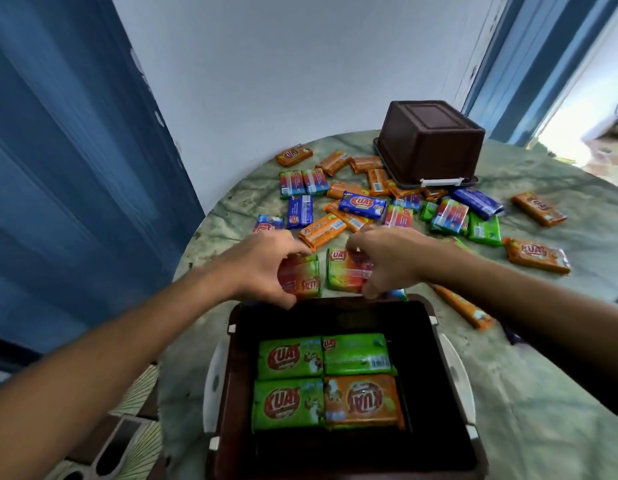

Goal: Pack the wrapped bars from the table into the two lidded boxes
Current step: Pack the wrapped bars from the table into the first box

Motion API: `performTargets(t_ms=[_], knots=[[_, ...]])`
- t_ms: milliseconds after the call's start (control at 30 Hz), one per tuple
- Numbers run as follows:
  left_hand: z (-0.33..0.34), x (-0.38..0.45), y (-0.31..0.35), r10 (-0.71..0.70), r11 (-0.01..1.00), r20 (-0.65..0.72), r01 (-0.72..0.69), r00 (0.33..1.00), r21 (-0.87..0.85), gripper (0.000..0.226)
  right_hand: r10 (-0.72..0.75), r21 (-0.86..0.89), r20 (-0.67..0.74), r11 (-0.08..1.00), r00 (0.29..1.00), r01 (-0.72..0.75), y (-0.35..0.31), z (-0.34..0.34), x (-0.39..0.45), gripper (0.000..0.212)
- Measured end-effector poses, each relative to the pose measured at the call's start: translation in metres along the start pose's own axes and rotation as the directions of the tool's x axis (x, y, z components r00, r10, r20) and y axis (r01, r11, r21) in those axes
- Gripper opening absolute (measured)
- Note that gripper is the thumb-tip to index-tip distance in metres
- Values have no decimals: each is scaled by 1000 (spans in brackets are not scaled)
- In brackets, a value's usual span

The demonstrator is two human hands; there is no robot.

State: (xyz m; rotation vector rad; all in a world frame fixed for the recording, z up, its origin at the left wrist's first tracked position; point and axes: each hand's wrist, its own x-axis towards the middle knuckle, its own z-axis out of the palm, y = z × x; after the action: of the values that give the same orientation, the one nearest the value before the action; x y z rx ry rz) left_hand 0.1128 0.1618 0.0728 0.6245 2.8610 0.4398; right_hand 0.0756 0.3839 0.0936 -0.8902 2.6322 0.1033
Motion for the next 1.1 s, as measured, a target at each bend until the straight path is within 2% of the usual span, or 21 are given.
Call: performTargets(t_ms=[133, 267, 467, 567, 633, 667, 700, 767, 833, 867, 900, 933, 967, 1000, 1033, 1067, 1100], knots=[[28, -41, 34, 70, 986, 126, -88, 990, 145, 66, -48, -3, 169, 999, 984, 49, -29, 24, -47, 48], [72, -44, 43, -40, 966, 200, -13, 979, 260, 64, -52, -149, 41, 987, 998, 58, -44, 78, -44, 48], [111, -47, 39, -107, 923, 102, 60, 989, 381, 18, -10, -127, -59, 992, 998, 3, -61, 128, -35, 27], [122, -51, 39, -144, 929, 49, 118, 988, 351, 17, -20, -128, -38, 992, 999, 15, -64, 132, -36, 28], [120, -52, 38, -117, 938, 56, 92, 992, 334, 19, -33, -94, -11, 995, 999, 31, -59, 126, -36, 30], [116, -53, 36, -97, 959, 57, 78, 994, 273, 21, -35, -47, -21, 998, 999, 34, -57, 121, -38, 30], [110, -55, 34, -84, 983, 20, 80, 996, 163, 24, -27, 39, -68, 999, 997, 29, -53, 115, -41, 30], [95, -62, 25, -111, 992, -205, 97, 972, -75, 27, 62, 279, -280, 960, 958, 19, -39, 100, -51, 28], [82, -71, 7, -249, 965, -468, 175, 848, -196, 26, 250, 439, -460, 898, 852, -26, -16, 86, -60, 24], [77, -75, -4, -379, 921, -507, 264, 774, -286, 25, 365, 498, -478, 862, 799, -95, 0, 83, -65, 24], [78, -78, -20, -555, 820, -422, 389, 717, -419, 29, 480, 564, -428, 804, 766, -188, 17, 83, -70, 26], [80, -80, -33, -708, 656, -219, 511, 671, -556, 39, 583, 654, -306, 704, 753, -279, 31, 88, -74, 33], [86, -84, -44, -764, 455, 41, 583, 644, -673, 55, 649, 752, -122, 555, 751, -357, 41, 95, -79, 43], [94, -87, -52, -724, 231, 276, 598, 633, -767, 64, 647, 830, 96, 367, 756, -420, 45, 104, -83, 53], [103, -91, -56, -634, 47, 420, 575, 649, -817, 66, 586, 864, 290, 179, 756, -471, 45, 114, -87, 60], [110, -93, -58, -564, -59, 473, 538, 677, -841, 63, 509, 872, 410, 23, 756, -488, 43, 125, -87, 64], [116, -94, -58, -528, -112, 481, 504, 700, -856, 61, 461, 884, 452, -113, 764, -454, 39, 132, -88, 63]])
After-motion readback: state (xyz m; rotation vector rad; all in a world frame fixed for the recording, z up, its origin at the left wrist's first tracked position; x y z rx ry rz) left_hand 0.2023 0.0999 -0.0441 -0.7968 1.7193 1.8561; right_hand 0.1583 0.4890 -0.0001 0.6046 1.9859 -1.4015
